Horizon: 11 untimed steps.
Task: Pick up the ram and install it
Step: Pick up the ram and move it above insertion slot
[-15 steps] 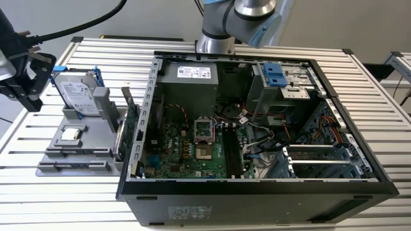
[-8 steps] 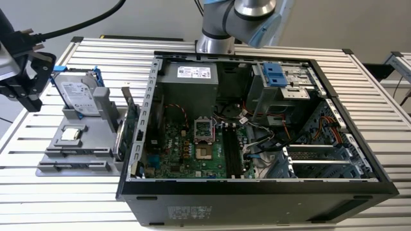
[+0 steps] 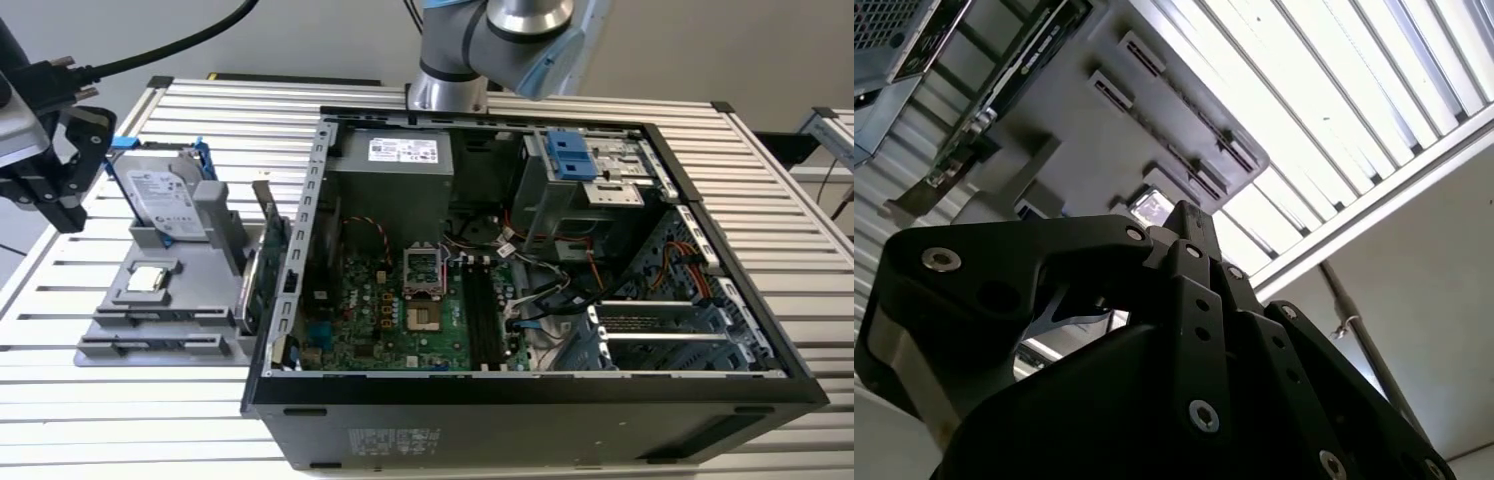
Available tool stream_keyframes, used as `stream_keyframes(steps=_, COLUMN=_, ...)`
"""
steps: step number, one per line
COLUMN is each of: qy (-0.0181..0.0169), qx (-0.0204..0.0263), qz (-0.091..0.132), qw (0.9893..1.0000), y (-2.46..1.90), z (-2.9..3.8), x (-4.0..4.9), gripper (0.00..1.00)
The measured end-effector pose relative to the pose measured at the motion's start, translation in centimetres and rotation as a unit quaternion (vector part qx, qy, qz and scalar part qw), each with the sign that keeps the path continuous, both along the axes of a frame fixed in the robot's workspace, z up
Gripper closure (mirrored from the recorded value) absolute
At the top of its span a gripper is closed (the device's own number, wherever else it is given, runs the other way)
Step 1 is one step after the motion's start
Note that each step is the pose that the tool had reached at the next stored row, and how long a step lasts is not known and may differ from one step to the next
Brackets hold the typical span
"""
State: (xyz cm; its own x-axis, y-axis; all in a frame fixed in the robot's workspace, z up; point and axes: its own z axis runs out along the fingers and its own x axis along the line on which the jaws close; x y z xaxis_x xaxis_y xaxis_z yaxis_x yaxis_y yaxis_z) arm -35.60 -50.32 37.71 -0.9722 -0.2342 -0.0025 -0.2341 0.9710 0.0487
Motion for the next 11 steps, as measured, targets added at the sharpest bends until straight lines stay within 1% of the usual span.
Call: stream_keyframes(steps=11, qy=0.0000, qx=0.0000, qz=0.001, qw=1.0000, y=0.00, z=0.00, x=0.00, gripper=1.00)
